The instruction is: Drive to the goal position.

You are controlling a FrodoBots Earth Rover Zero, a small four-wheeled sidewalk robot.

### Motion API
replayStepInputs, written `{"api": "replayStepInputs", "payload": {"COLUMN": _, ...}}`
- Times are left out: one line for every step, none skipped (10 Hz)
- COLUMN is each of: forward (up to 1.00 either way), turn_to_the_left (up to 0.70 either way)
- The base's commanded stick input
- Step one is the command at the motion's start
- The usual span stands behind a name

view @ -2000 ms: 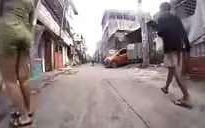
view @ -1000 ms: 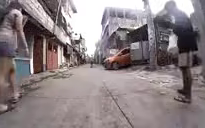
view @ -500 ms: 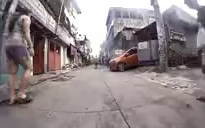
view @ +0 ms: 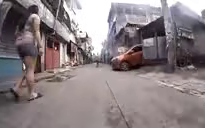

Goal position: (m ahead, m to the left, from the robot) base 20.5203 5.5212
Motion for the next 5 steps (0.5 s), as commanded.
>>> {"api": "replayStepInputs", "payload": {"forward": 1.00, "turn_to_the_left": 0.00}}
{"api": "replayStepInputs", "payload": {"forward": 1.00, "turn_to_the_left": 0.00}}
{"api": "replayStepInputs", "payload": {"forward": 1.00, "turn_to_the_left": 0.00}}
{"api": "replayStepInputs", "payload": {"forward": 1.00, "turn_to_the_left": 0.00}}
{"api": "replayStepInputs", "payload": {"forward": 1.00, "turn_to_the_left": 0.00}}
